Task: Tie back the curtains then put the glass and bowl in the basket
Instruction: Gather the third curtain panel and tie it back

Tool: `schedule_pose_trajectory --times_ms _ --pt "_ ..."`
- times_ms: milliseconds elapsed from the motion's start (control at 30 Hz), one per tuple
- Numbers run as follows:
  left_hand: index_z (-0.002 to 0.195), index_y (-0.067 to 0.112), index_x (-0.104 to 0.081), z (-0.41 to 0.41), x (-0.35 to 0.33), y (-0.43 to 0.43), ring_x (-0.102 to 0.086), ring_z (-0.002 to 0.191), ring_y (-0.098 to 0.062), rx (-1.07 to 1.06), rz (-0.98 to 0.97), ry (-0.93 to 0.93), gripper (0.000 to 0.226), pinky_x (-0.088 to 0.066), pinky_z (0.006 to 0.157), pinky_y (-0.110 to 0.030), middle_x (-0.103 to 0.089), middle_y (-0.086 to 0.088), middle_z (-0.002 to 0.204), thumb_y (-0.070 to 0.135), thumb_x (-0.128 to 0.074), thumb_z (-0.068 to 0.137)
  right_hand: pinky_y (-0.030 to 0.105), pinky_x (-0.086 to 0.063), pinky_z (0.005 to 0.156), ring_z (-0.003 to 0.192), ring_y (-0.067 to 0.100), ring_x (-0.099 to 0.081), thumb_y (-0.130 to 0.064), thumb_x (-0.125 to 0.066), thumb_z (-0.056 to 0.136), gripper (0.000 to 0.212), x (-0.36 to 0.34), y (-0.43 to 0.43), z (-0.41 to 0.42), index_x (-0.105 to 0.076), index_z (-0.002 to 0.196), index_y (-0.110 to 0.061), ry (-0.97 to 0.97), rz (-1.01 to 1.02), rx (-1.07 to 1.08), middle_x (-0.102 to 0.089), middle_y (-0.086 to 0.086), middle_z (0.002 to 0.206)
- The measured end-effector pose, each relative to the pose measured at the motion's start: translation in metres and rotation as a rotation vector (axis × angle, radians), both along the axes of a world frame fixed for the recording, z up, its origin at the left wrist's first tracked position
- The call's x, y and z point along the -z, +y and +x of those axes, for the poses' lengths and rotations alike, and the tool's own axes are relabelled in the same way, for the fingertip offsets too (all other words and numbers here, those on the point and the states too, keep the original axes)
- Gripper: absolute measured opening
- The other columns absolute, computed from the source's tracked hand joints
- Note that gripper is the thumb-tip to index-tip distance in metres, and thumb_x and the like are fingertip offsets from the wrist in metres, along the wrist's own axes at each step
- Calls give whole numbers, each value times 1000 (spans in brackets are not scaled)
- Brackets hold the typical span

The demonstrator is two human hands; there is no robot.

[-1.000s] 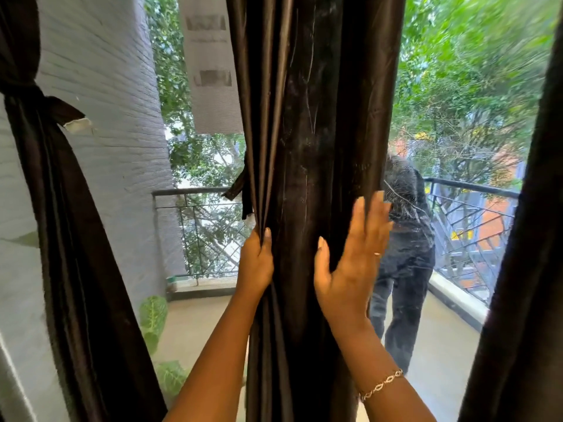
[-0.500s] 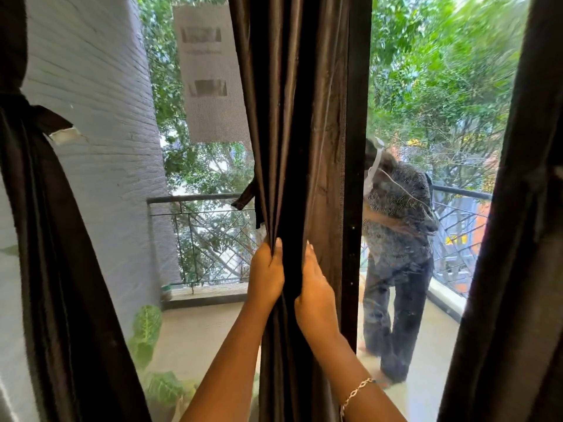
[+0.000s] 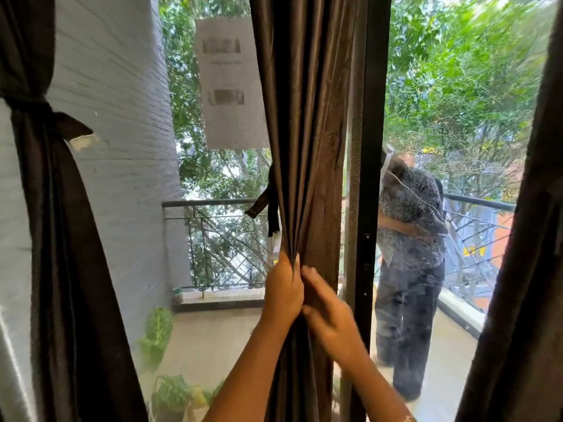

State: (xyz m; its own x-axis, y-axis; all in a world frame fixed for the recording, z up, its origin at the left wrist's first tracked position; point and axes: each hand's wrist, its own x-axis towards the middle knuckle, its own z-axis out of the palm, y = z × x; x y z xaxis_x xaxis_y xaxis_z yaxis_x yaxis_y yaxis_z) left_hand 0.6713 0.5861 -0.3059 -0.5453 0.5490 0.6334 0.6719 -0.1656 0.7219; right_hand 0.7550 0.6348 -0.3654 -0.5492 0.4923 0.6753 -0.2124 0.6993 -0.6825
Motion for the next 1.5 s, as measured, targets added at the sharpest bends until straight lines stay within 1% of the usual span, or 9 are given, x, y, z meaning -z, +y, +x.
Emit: schedule_pose_trajectory --times_ms 200,467,600,833,1000,1233,1333,1400,1500 --pt "131 4 -44 0 3 -7 -41 63 3 39 -2 55 35 -34 67 -13 -61 -16 97 14 -35 99 25 -40 106 128 10 -45 8 -51 87 46 -71 46 22 -47 127 -17 469 -365 -8 -48 6 139" --pt "138 18 -33 6 3 -25 -44 108 2 202 -2 5 40 -28 79 9 -45 14 117 17 -35 99 31 -59 71 86 20 -70 -21 -69 70 50 -133 82 6 -57 116 -7 151 -646 -374 -72 6 94" --pt "117 44 -34 -2 3 -33 -45 109 18 290 8 -45 34 -31 90 4 -45 32 114 17 -38 98 34 -60 67 76 21 -71 -31 -94 28 79 -140 79 -5 -66 98 -9 88 -676 -442 -74 9 86" --pt "135 29 -18 -11 15 -21 -52 60 -11 -18 12 106 42 -41 58 -22 -53 3 70 23 -30 94 29 -57 80 94 23 -67 -1 -63 83 28 -134 54 -15 -59 110 -6 216 -323 33 -68 5 96" --pt "147 16 7 6 11 -16 -56 91 -19 -158 -184 170 63 -43 77 -26 -57 -12 116 8 -29 97 40 -49 85 101 35 -61 3 -51 87 38 -117 25 -19 -47 125 -1 142 117 491 -64 19 109" --pt "110 50 52 15 20 8 -63 91 -27 -227 -220 316 93 -54 76 -36 -33 -6 148 23 -36 97 21 -43 68 72 3 -56 -47 -39 90 30 -121 -12 -8 -57 86 -23 148 -142 141 -58 -10 77" --pt "121 43 46 20 15 7 -64 99 -23 -250 -131 399 99 -52 73 -26 -29 -8 152 22 -46 93 21 -41 74 93 15 -60 -26 -55 92 27 -122 -8 -8 -56 114 -11 44 4 267 -60 -5 96" --pt "118 51 46 22 15 2 -23 142 -21 -159 -92 399 94 -39 104 -30 3 -1 158 25 -40 90 23 -39 72 98 26 -59 -11 -50 93 28 -123 -1 -9 -54 120 -5 30 51 363 -61 6 99" --pt "141 34 17 23 10 -8 20 141 -4 4 90 336 79 -4 119 -28 19 11 154 39 -33 81 29 -44 79 101 32 -59 -6 -48 93 28 -121 2 -7 -53 121 -1 -14 82 387 -64 17 108"
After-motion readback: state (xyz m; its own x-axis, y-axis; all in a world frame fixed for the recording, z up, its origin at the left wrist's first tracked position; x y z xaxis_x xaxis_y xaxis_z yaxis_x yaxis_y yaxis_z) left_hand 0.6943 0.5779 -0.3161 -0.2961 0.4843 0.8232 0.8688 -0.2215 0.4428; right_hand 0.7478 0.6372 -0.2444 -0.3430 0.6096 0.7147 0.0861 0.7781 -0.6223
